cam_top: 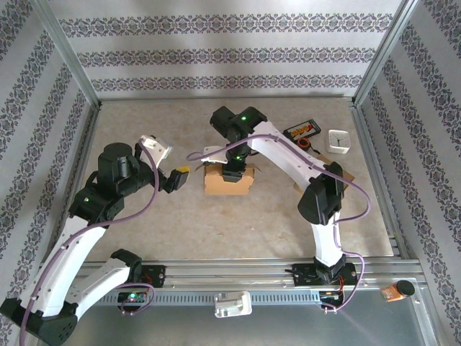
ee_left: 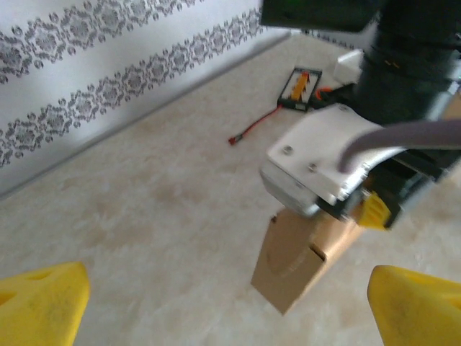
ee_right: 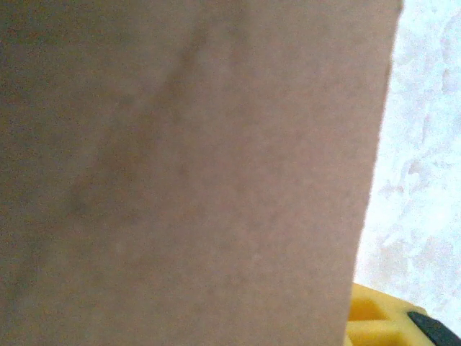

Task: Fold the paper box

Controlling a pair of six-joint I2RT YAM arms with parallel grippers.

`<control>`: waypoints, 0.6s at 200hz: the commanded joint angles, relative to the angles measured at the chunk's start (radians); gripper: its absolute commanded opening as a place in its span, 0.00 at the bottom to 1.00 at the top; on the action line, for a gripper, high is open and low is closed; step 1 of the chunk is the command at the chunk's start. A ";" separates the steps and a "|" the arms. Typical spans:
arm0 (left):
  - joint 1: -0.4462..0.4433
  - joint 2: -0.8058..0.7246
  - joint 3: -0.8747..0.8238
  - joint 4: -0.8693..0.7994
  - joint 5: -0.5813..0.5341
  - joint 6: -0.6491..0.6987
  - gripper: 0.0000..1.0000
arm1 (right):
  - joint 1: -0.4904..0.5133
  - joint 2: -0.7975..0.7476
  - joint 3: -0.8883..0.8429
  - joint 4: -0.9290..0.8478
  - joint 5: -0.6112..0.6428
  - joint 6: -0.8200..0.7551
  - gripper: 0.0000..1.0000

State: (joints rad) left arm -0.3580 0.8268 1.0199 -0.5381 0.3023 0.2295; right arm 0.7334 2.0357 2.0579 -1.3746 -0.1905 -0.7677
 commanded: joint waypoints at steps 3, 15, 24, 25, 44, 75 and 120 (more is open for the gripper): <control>0.007 -0.030 0.000 -0.129 -0.037 0.096 0.99 | 0.021 0.077 0.081 -0.041 0.017 -0.035 0.39; 0.008 -0.035 -0.011 -0.122 -0.044 0.090 0.99 | 0.021 0.107 0.093 -0.029 -0.005 -0.037 0.39; 0.007 -0.035 -0.020 -0.108 -0.043 0.084 0.99 | 0.023 0.118 0.091 -0.013 -0.008 -0.037 0.40; 0.008 -0.035 -0.020 -0.106 -0.042 0.083 0.99 | 0.023 0.118 0.089 -0.010 -0.008 -0.036 0.40; 0.008 -0.031 -0.037 -0.067 -0.018 0.064 0.99 | 0.033 0.131 0.062 0.029 0.006 -0.040 0.45; 0.008 -0.009 -0.044 -0.049 -0.012 0.055 0.99 | 0.046 0.122 0.048 0.051 0.017 -0.024 0.69; 0.008 0.014 -0.042 -0.019 0.015 0.048 0.99 | 0.009 0.008 0.036 0.099 -0.117 -0.005 0.81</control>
State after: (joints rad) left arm -0.3580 0.8349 0.9810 -0.5968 0.2882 0.2806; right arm 0.7624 2.1464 2.1025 -1.3048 -0.2176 -0.7841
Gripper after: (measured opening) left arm 0.993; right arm 0.804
